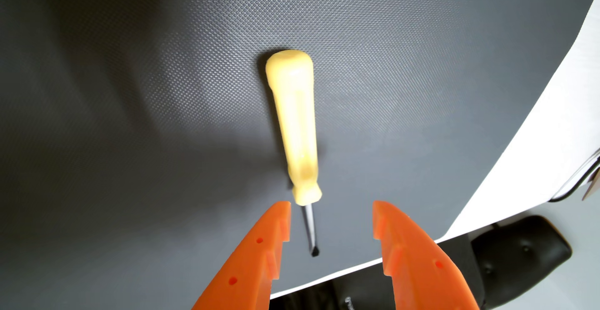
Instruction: Grab the yellow screwdriver
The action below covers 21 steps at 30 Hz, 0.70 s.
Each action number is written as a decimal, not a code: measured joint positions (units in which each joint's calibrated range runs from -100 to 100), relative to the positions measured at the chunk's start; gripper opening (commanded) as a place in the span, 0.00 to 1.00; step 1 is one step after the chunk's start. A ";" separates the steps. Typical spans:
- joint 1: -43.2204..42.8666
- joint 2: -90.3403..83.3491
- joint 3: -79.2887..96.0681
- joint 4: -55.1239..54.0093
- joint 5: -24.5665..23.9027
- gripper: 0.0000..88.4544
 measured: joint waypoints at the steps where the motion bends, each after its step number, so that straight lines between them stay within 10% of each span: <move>1: 0.00 0.59 -0.45 0.00 0.00 0.17; 21: -0.97 7.38 -8.31 10.37 2.46 0.18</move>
